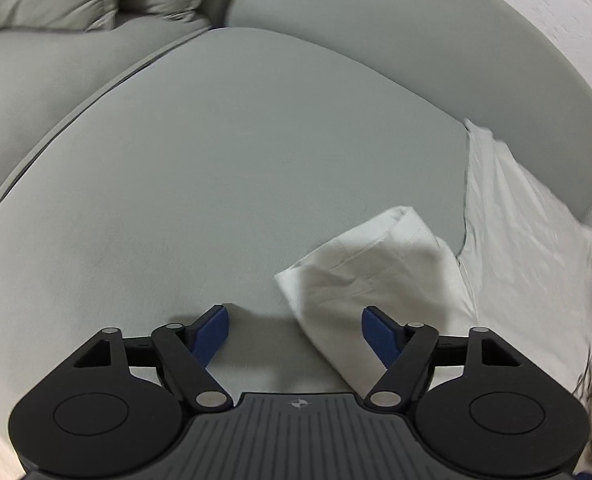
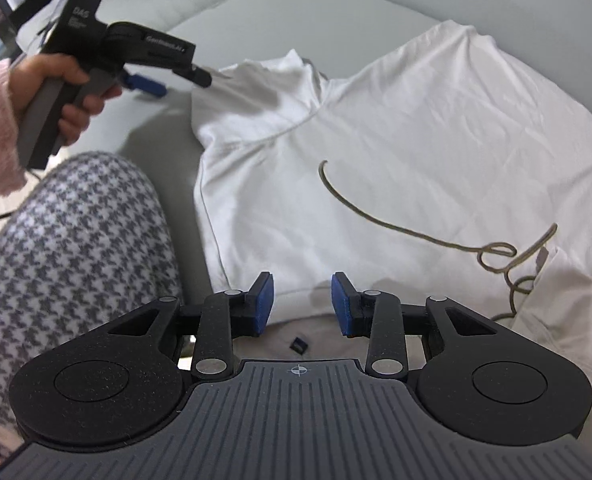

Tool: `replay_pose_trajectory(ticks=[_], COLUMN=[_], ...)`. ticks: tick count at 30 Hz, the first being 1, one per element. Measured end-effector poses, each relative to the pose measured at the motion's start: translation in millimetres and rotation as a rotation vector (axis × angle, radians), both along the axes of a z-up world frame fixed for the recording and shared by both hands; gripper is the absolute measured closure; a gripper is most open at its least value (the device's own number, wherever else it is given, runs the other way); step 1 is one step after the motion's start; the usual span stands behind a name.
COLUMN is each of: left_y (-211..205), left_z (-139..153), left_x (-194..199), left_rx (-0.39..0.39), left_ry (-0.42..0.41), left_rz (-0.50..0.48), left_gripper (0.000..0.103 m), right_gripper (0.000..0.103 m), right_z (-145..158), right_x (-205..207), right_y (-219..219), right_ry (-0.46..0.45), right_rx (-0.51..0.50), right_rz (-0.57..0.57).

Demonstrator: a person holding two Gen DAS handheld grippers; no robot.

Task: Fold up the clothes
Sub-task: 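Grasp the opposite side edge of the shirt with the left tool, then fold the held side over the shirt body with the left tool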

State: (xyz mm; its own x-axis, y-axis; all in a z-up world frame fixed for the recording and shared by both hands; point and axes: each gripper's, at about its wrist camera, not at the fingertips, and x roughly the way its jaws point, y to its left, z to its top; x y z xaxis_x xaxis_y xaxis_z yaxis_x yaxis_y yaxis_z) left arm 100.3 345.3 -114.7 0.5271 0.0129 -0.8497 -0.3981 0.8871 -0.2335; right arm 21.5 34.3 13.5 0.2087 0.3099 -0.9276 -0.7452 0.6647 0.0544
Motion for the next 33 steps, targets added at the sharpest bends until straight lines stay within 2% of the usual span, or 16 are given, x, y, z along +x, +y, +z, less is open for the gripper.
replay_pose_trajectory(ticks=[4, 7, 9, 10, 11, 12, 14, 16, 20, 23, 25, 28, 30, 33], left_y=[-1.5, 1.3, 4.3, 8.9, 11.8, 14.6, 14.3, 0.0, -28.3, -59.6, -91.4, -139.4, -165.9, -206.6], left_z=[-8.8, -14.0, -14.4, -13.7, -13.5, -13.4, -8.5, 5.1, 33.9, 61.0, 80.0, 92.2, 93.6, 84.3], left_x=[7.4, 11.2, 10.6, 7.6, 6.3, 5.2, 2.5, 0.9, 1.9, 4.8, 5.7, 5.1, -0.2, -8.0], left_rx=[0.029, 0.030, 0.022, -0.003, -0.023, -0.043, -0.047, 0.038, 0.141, 0.233, 0.300, 0.363, 0.370, 0.316], left_ry=[-0.024, -0.044, -0.054, -0.066, -0.069, -0.072, -0.078, -0.095, -0.159, -0.216, -0.255, -0.274, -0.269, -0.213], left_rz=[-0.054, -0.051, -0.029, -0.005, 0.011, 0.025, 0.034, -0.009, -0.066, -0.143, -0.230, -0.348, -0.407, -0.501], left_gripper=[0.035, 0.049, 0.070, 0.075, 0.094, 0.102, 0.102, 0.103, 0.103, 0.103, 0.103, 0.103, 0.103, 0.103], right_gripper=[0.065, 0.065, 0.065, 0.065, 0.065, 0.065, 0.065, 0.065, 0.065, 0.065, 0.065, 0.065, 0.065, 0.065], right_z=[1.7, 0.7, 1.2, 1.6, 2.0, 2.5, 5.2, 8.0, 16.5, 21.3, 25.0, 29.5, 31.4, 32.4], right_x=[1.0, 2.3, 2.7, 2.4, 2.2, 2.0, 1.0, -0.1, -2.3, -4.3, -6.4, -9.4, -10.6, -11.5], right_y=[-6.2, -7.9, -7.7, -8.2, -8.6, -7.7, -9.5, -10.9, -19.5, -26.6, -33.1, -46.1, -57.0, -65.4], right_ry=[0.001, 0.005, 0.007, 0.006, 0.005, 0.005, 0.002, -0.004, -0.024, -0.035, -0.042, -0.050, -0.052, -0.055], right_rx=[-0.018, -0.024, -0.019, -0.016, -0.013, -0.012, 0.001, 0.011, 0.039, 0.057, 0.072, 0.096, 0.112, 0.125], right_rz=[-0.017, -0.038, -0.047, -0.047, -0.047, -0.048, -0.053, -0.057, -0.072, -0.090, -0.104, -0.131, -0.157, -0.178])
